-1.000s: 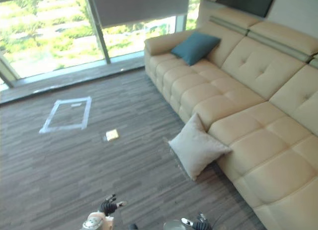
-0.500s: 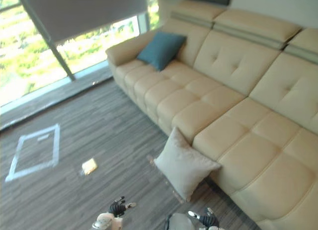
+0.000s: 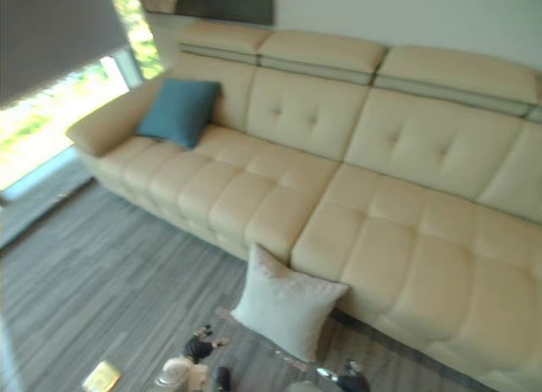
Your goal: Pick up cushions and gather them together orderly.
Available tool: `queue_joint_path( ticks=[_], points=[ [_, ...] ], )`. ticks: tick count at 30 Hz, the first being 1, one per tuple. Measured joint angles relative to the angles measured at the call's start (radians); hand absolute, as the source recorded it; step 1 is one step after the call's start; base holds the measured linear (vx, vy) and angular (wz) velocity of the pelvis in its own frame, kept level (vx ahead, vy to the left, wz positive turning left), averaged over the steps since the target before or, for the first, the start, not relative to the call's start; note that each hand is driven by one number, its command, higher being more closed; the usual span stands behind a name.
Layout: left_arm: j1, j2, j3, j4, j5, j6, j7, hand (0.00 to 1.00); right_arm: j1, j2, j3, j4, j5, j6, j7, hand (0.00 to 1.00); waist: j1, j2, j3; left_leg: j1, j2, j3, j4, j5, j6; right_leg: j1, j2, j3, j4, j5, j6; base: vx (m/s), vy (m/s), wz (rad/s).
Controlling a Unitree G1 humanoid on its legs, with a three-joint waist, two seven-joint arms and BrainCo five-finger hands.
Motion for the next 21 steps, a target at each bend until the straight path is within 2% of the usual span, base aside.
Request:
queue_joint_path(
  ticks=[2, 3, 4, 5, 7, 8, 9, 10, 11, 12, 14, 16, 18, 21],
  points=[
    [-0.006, 0.012, -0.029, 0.023, 0.0, 0.001, 0.001, 0.0, -0.016, -0.009, 0.007, 0.001, 0.0, 0.0, 0.003, 0.0, 0.002, 0.014, 0.007, 0.066, 0.004, 0.07, -0.045, -0.008, 0.013, -0.04, -0.007, -0.034, 0.085, 0.033, 0.042, 0.17, 0.209, -0.92],
    [-0.008, 0.016, -0.034, 0.034, 0.0, 0.003, 0.003, 0.0, -0.028, -0.014, 0.008, 0.001, 0.001, -0.001, 0.003, 0.0, 0.002, 0.023, 0.011, 0.108, 0.005, 0.108, -0.067, -0.008, 0.015, -0.062, -0.019, -0.1, 0.134, 0.035, 0.041, 0.14, 0.175, -0.95],
    [-0.008, 0.019, -0.035, 0.041, 0.0, 0.005, 0.005, 0.0, -0.034, -0.015, 0.008, 0.001, 0.001, -0.001, 0.003, 0.0, 0.0, 0.028, 0.011, 0.132, 0.006, 0.127, -0.079, -0.008, 0.015, -0.071, -0.032, -0.161, 0.155, 0.032, 0.037, 0.14, 0.135, -0.86],
    [-0.009, 0.023, -0.042, 0.053, 0.0, 0.012, 0.017, 0.0, -0.042, -0.018, 0.008, 0.0, 0.005, -0.004, 0.002, 0.0, -0.007, 0.039, 0.01, 0.155, 0.015, 0.151, -0.089, -0.012, 0.022, -0.082, -0.048, -0.292, 0.161, 0.026, 0.023, 0.1, 0.066, -0.54],
    [-0.017, 0.027, -0.057, 0.059, -0.001, 0.015, 0.022, 0.0, -0.059, -0.021, 0.009, -0.002, 0.013, -0.01, 0.003, 0.0, -0.015, 0.055, 0.017, 0.155, 0.035, 0.17, -0.091, -0.013, 0.023, -0.104, -0.045, -0.422, 0.131, 0.026, 0.006, 0.1, -0.011, -0.43],
    [-0.021, 0.029, -0.06, 0.059, -0.001, 0.015, 0.022, 0.0, -0.073, -0.01, 0.014, -0.002, 0.013, -0.011, 0.003, 0.0, -0.013, 0.06, 0.02, 0.154, 0.041, 0.183, -0.092, -0.014, 0.022, -0.118, -0.037, -0.494, 0.06, 0.063, -0.027, 0.08, -0.07, -0.41],
    [-0.021, 0.03, -0.063, 0.059, -0.001, 0.015, 0.022, 0.0, -0.074, -0.007, 0.017, -0.002, 0.013, -0.011, 0.003, 0.0, -0.013, 0.059, 0.02, 0.154, 0.04, 0.187, -0.092, -0.014, 0.022, -0.12, -0.036, -0.503, 0.038, 0.088, -0.038, 0.1, -0.104, -0.57],
    [-0.023, 0.018, -0.066, 0.066, -0.001, 0.017, 0.02, 0.0, -0.082, -0.008, 0.025, 0.0, 0.015, -0.012, 0.006, 0.0, -0.014, 0.077, 0.018, 0.158, 0.047, 0.204, -0.096, -0.019, 0.014, -0.097, -0.014, -0.516, -0.02, 0.097, -0.074, 0.13, -0.135, -0.55],
    [-0.025, -0.008, -0.076, 0.07, 0.0, 0.018, 0.016, 0.0, -0.087, -0.018, 0.024, -0.003, 0.024, -0.021, 0.006, 0.0, -0.021, 0.124, 0.026, 0.166, 0.065, 0.204, -0.098, -0.013, 0.006, -0.076, 0.01, -0.509, -0.062, 0.115, -0.085, 0.12, -0.113, -0.51],
    [-0.025, -0.012, -0.076, 0.071, 0.0, 0.018, 0.016, 0.0, -0.088, -0.02, 0.023, -0.003, 0.025, -0.021, 0.006, 0.0, -0.023, 0.123, 0.028, 0.168, 0.067, 0.203, -0.099, -0.013, 0.005, -0.072, 0.013, -0.509, -0.065, 0.115, -0.085, 0.11, -0.115, -0.25],
    [-0.024, -0.031, -0.079, 0.076, 0.0, 0.018, 0.016, 0.0, -0.089, -0.026, 0.018, 0.001, 0.034, -0.021, 0.006, 0.0, -0.026, 0.14, 0.025, 0.197, 0.076, 0.203, -0.109, -0.01, 0.001, -0.036, 0.032, -0.51, -0.084, 0.116, -0.087, 0.09, -0.092, -0.05],
    [-0.024, -0.034, -0.084, 0.074, -0.001, 0.017, 0.014, 0.0, -0.085, -0.025, 0.0, 0.007, 0.039, -0.02, 0.006, 0.0, -0.025, 0.134, 0.026, 0.212, 0.091, 0.205, -0.079, -0.006, -0.014, -0.01, 0.041, -0.509, -0.097, 0.116, -0.087, 0.07, -0.112, 0.01],
    [-0.029, -0.03, -0.084, 0.064, -0.001, 0.016, 0.012, 0.0, -0.083, -0.022, -0.012, 0.007, 0.04, -0.02, 0.006, 0.0, -0.021, 0.116, 0.032, 0.156, 0.111, 0.207, 0.032, -0.02, -0.036, -0.014, 0.042, -0.488, -0.104, 0.115, -0.088, 0.02, -0.116, -0.17],
    [-0.034, -0.021, -0.076, 0.049, -0.001, 0.015, 0.003, 0.0, -0.085, -0.014, -0.011, 0.007, 0.041, -0.019, 0.003, 0.0, -0.009, 0.094, 0.047, 0.112, 0.136, 0.202, 0.152, -0.021, -0.036, -0.012, 0.046, -0.432, -0.127, 0.126, -0.106, 0.02, -0.072, -0.49]
  ],
)
